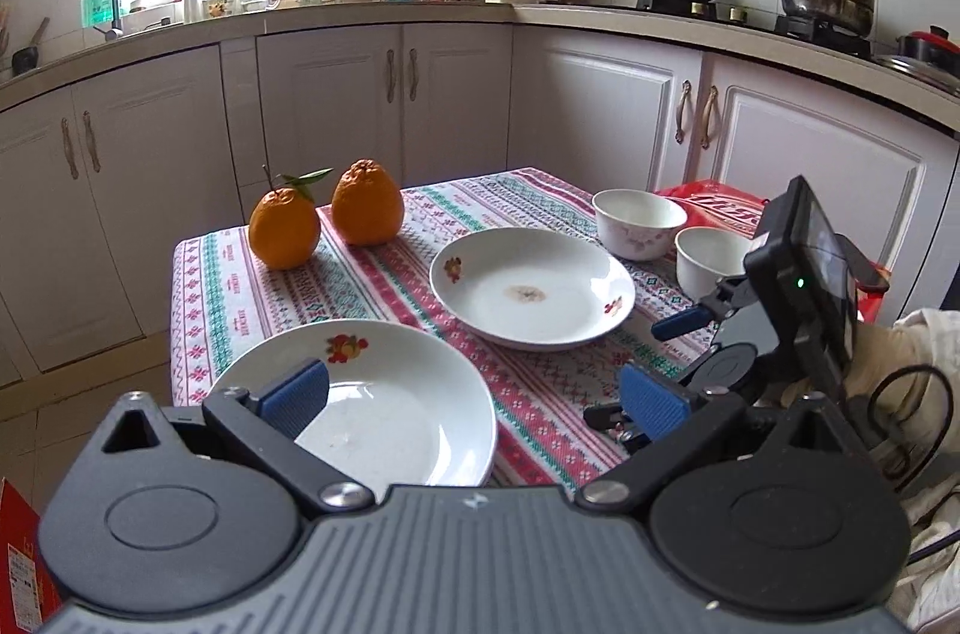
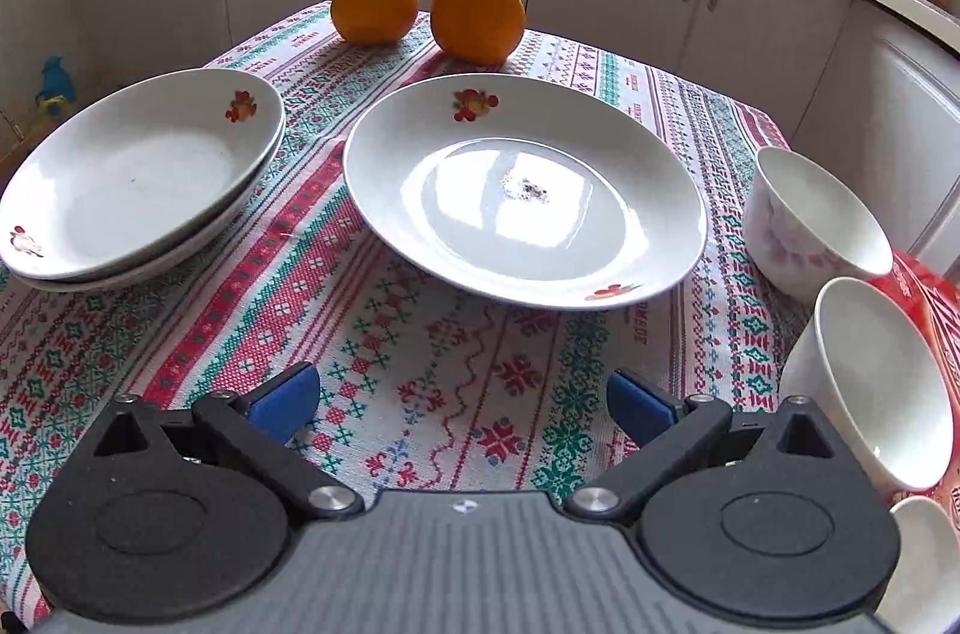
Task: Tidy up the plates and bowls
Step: 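Withdraw both open tools up from the stacked plates, then reach the left tool to the stained flower-print plate rim and grasp it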
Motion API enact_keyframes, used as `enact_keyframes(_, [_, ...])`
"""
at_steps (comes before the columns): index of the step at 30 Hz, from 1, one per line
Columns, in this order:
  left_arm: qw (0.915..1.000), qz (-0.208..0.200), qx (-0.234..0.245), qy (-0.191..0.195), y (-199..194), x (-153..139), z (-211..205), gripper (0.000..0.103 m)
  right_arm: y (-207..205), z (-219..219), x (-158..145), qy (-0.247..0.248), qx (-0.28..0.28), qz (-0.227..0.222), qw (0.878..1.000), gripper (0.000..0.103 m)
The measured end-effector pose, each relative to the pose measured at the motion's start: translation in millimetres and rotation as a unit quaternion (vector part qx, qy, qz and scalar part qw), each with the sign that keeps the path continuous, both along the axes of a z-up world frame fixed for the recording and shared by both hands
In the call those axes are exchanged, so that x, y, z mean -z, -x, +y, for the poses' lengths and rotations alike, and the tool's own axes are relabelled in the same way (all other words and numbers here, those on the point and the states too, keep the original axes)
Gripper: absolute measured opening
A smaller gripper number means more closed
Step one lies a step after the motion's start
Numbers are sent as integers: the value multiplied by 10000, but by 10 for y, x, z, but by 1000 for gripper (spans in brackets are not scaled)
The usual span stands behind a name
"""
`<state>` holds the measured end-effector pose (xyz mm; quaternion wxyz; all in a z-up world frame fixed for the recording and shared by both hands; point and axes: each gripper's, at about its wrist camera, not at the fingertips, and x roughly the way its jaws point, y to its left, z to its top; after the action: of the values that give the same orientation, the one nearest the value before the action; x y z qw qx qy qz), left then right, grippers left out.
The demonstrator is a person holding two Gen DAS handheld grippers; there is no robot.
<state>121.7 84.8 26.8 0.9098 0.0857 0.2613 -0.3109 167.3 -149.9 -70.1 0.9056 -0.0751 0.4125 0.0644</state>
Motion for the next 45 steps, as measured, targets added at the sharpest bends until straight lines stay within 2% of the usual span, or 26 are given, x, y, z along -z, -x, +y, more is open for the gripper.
enact_keyframes(3, [10000,-28,35,-76,-13,-47,-127,102,9,-78,34,-221,-9,-50,9997,103])
enact_keyframes(6, [9997,132,140,-128,-58,-35,-253,102,10,-166,74,-445,26,-98,9990,103])
enact_keyframes(8, [9991,275,299,-122,-93,-2,-333,102,31,-195,93,-473,115,-230,9986,103])
enact_keyframes(16, [9986,247,371,-288,-277,53,-672,102,64,-231,123,-518,67,-474,9975,103])
enact_keyframes(25, [9955,74,452,-824,-745,66,-954,102,-122,-272,127,-498,207,-472,9974,103])
enact_keyframes(31, [9925,435,586,-983,-1207,177,-1109,102,-209,-290,124,-504,170,-426,9977,103])
enact_keyframes(35, [9903,591,500,-1155,-1516,284,-1227,102,-232,-326,129,-491,171,-418,9978,103])
enact_keyframes(38, [9890,783,515,-1147,-1742,352,-1302,102,-237,-343,127,-482,196,-403,9978,103])
enact_keyframes(42, [9833,1152,729,-1205,-1979,455,-1444,102,-244,-335,115,-441,220,-351,9982,103])
enact_keyframes(45, [9792,1221,841,-1387,-2088,542,-1571,102,-267,-325,106,-372,219,-349,9985,103])
